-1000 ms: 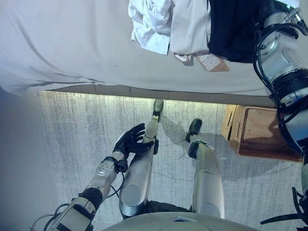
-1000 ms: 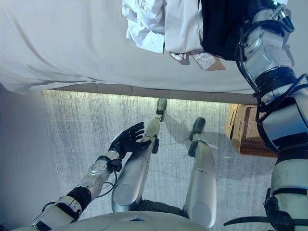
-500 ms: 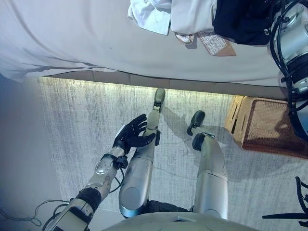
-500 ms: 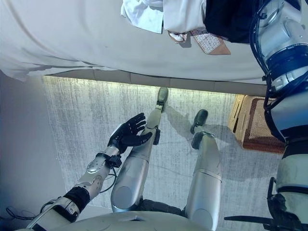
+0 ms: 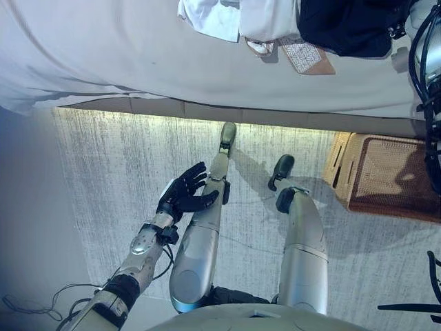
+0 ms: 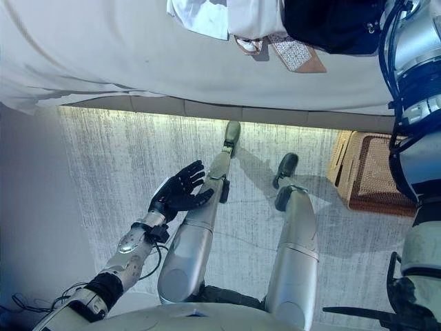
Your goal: Pick up the clothes from the bed and place them into the basket
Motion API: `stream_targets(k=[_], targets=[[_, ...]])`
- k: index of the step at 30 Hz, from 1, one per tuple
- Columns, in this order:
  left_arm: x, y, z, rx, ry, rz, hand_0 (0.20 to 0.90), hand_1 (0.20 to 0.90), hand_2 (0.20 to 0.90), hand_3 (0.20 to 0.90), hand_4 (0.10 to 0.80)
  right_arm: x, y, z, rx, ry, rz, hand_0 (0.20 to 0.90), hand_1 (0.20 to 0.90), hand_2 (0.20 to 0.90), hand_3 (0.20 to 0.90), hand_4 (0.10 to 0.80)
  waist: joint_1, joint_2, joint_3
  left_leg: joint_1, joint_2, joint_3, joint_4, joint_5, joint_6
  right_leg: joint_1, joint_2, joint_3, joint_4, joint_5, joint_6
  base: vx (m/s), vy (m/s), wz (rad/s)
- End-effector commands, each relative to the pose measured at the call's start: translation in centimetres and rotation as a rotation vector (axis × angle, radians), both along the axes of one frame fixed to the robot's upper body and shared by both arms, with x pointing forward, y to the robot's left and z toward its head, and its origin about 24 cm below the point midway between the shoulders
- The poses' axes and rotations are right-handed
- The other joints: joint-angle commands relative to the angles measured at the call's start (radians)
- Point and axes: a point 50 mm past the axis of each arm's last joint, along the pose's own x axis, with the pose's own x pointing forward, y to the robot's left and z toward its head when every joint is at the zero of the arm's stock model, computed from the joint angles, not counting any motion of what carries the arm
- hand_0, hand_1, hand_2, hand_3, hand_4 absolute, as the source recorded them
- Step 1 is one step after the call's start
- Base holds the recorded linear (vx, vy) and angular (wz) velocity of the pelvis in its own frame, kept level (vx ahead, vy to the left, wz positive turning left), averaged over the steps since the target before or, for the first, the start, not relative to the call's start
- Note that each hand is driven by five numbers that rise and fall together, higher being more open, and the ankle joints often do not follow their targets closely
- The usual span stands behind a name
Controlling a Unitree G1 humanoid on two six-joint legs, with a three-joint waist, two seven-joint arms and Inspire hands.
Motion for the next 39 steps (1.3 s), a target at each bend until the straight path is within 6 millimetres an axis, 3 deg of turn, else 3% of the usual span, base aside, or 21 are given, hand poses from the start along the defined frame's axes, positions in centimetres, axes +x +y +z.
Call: stream_targets(k=[1, 2, 6, 14, 15, 17, 21, 27, 39], targets=[[-3.0, 0.7, -1.2, -0.008, 0.027, -0.014, 0.9, 0.9, 0.9, 0.9, 0.8, 0.1, 1.2, -0.4, -0.08, 0.004, 0.094, 0.3, 0.3, 0.3, 0.2, 0.1, 0.028, 0.061, -0.021, 0.026, -0.026, 0.068, 0.005, -0.105, 0.04, 0.035, 0.055, 0.017, -0.022, -0.011, 0.007, -0.107, 0.036, 0.0], [-2.8, 0.8, -1.2, -0.004, 0.025, -0.01, 0.9, 0.9, 0.9, 0.9, 0.8, 0.0, 1.0, 0.0, -0.077, -0.009, 0.092, 0.3, 0.3, 0.3, 0.2, 0.1, 0.037, 0.068, -0.021, 0.017, -0.015, 0.067, -0.002, -0.076, 0.043, 0.03, 0.066, 0.005, -0.041, 0.025, 0.0, -0.103, 0.032, 0.0], [-3.3, 1.5, -1.7, 0.005, 0.055, 0.006, 0.9, 0.9, 0.9, 0.9, 0.8, -0.2, 0.3, 0.0, -0.075, -0.018, 0.077, 0.3, 0.3, 0.3, 0.2, 0.1, 0.034, 0.06, -0.021, 0.074, -0.014, 0.077, -0.008, -0.086, 0.044, 0.096, 0.072, 0.002, -0.076, 0.031, 0.006, -0.026, 0.004, -0.06], [-3.3, 2.8, -1.7, 0.039, 0.058, 0.032, 0.9, 0.9, 0.9, 0.9, 0.8, -1.0, -1.1, 1.0, -0.076, -0.098, 0.019, 0.3, 0.3, 0.3, 0.2, 0.1, 0.018, 0.027, -0.021, 0.161, -0.027, 0.088, 0.032, -0.143, 0.055, 0.185, 0.063, -0.011, -0.115, 0.044, 0.01, -0.008, -0.042, -0.01], [-3.4, 2.9, -1.9, 0.045, 0.071, 0.038, 0.9, 0.9, 0.9, 0.9, 0.8, -1.0, -1.2, 1.1, -0.079, -0.115, 0.006, 0.3, 0.3, 0.3, 0.2, 0.1, 0.011, 0.015, -0.021, 0.194, -0.037, 0.09, 0.048, -0.185, 0.054, 0.215, 0.053, -0.005, -0.103, 0.011, 0.017, 0.084, -0.039, 0.02], [-3.0, 3.0, -1.8, 0.054, 0.074, 0.044, 0.9, 0.9, 0.9, 0.9, 0.8, -1.3, -1.3, 1.6, -0.076, -0.143, -0.013, 0.3, 0.3, 0.3, 0.2, 0.1, 0.012, 0.015, -0.021, 0.21, -0.032, 0.097, 0.039, -0.164, 0.058, 0.236, 0.055, -0.022, -0.128, 0.045, 0.011, -0.04, 0.003, -0.01], [-2.9, 3.0, -1.8, 0.069, 0.076, 0.044, 0.9, 0.9, 0.9, 0.9, 0.8, -1.5, -1.9, 1.6, -0.071, -0.157, -0.038, 0.3, 0.3, 0.3, 0.2, 0.1, 0.004, 0.005, -0.021, 0.265, -0.034, 0.106, 0.029, -0.176, 0.064, 0.29, 0.051, -0.022, -0.157, 0.049, 0.018, -0.02, 0.002, -0.01], [-2.6, 3.3, -2.0, 0.11, 0.091, 0.054, 0.9, 0.9, 0.9, 0.9, 0.8, -1.8, -3.2, 0.8, -0.029, -0.174, -0.067, 0.3, 0.3, 0.3, 0.2, 0.1, -0.01, -0.023, -0.024, 0.4, -0.03, 0.121, 0.006, -0.209, 0.074, 0.415, 0.033, -0.024, -0.208, 0.056, 0.028, 0.027, -0.032, 0.01], [-3.6, 4.1, -3.8, 0.23, 0.22, 0.033, 0.9, 0.9, 0.9, 0.9, 0.8, -3.0, -6.2, -0.7, -0.046, -0.137, -0.12, 0.3, 0.3, 0.3, 0.2, 0.1, -0.03, -0.092, -0.139, 0.592, -0.018, 0.126, -0.079, -0.241, 0.075, 0.637, 0.012, -0.036, -0.373, 0.086, 0.044, 0.082, -0.049, 0.03]])
